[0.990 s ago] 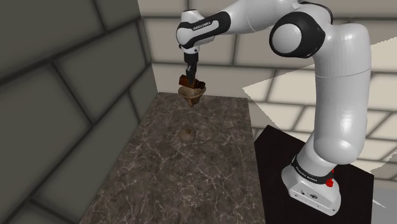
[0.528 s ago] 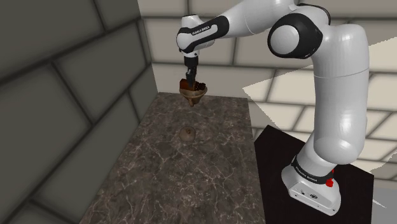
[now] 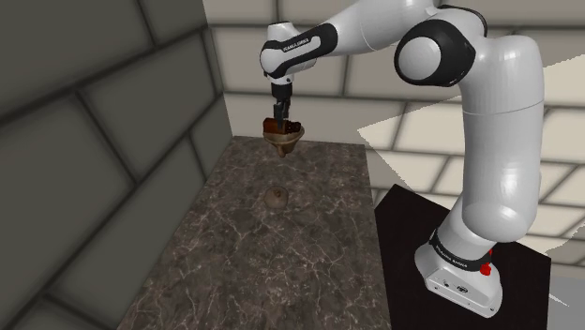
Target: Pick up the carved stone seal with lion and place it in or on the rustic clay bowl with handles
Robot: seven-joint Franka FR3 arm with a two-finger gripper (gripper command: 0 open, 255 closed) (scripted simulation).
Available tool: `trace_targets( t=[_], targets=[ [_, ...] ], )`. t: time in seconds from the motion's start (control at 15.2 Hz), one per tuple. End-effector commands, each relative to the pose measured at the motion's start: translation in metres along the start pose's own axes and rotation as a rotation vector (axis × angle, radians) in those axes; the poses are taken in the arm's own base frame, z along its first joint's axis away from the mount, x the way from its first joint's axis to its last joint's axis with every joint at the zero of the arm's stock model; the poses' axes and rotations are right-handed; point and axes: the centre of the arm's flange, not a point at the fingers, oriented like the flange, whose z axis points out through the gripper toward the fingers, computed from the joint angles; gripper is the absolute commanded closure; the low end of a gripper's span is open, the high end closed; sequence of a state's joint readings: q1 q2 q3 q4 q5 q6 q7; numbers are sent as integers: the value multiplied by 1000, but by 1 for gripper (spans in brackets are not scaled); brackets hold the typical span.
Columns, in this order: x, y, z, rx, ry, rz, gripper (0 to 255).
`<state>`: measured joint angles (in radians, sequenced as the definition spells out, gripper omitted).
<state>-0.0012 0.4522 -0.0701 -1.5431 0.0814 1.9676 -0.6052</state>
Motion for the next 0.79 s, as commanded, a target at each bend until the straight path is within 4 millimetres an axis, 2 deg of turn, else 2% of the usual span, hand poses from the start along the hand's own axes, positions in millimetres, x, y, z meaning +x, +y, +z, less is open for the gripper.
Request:
trace_targets(
  t=[0.0, 0.26, 0.73],
  targets=[
    [0, 0, 0, 0, 0, 0, 0],
    [0, 0, -50, 0, 0, 0, 0],
    [0, 0, -50, 0, 0, 0, 0]
  ],
)
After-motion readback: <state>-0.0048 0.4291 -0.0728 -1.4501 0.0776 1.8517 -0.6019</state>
